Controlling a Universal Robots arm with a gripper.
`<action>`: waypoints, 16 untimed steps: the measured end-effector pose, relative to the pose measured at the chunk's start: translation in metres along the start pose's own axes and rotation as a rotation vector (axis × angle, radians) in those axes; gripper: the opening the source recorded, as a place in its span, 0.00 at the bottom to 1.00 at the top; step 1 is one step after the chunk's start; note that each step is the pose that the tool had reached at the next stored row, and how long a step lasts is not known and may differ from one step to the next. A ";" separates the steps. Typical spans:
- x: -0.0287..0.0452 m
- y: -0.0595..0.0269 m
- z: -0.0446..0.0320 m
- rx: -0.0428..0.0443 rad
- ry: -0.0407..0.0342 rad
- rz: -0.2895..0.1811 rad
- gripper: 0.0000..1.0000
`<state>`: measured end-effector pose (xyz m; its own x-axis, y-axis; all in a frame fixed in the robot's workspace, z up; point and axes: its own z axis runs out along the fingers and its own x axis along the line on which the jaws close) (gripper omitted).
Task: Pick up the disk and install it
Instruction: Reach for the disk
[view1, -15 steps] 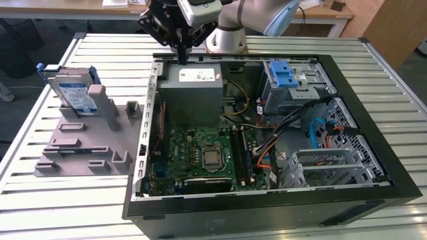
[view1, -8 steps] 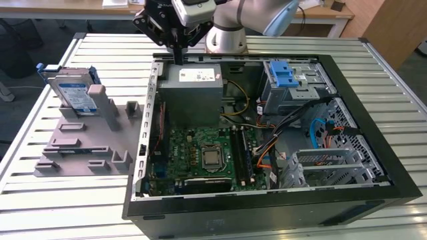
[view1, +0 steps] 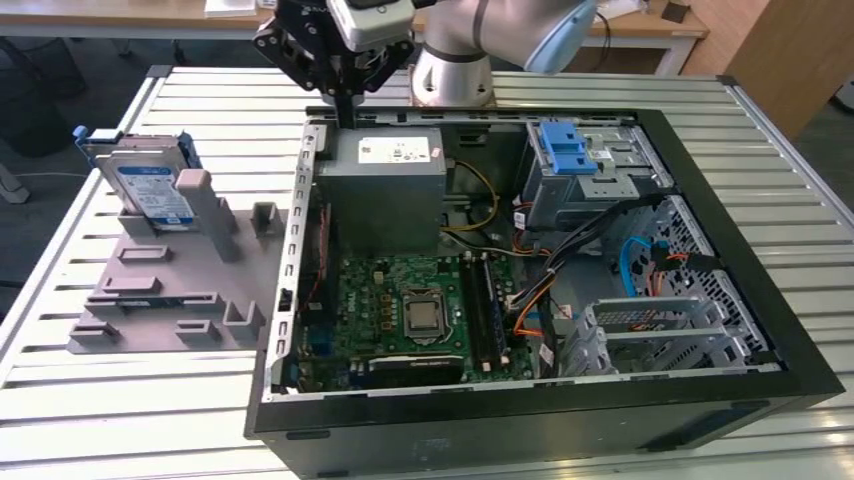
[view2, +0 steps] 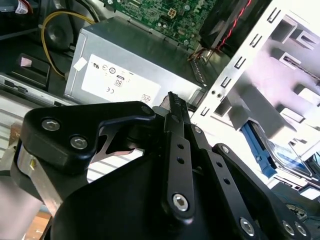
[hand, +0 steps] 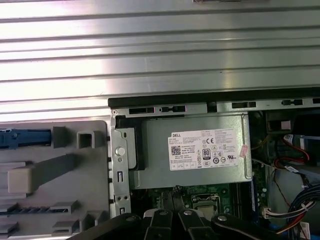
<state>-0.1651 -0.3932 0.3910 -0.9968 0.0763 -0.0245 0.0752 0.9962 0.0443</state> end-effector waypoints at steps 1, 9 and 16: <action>0.0012 0.0003 0.0000 0.0000 0.0000 0.000 0.11; 0.0076 0.0049 0.0004 0.0000 0.0000 0.000 0.11; 0.0137 0.0074 0.0006 0.0000 0.0001 0.000 0.11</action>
<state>-0.1782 -0.3847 0.3905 -0.9968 0.0763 -0.0244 0.0752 0.9962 0.0443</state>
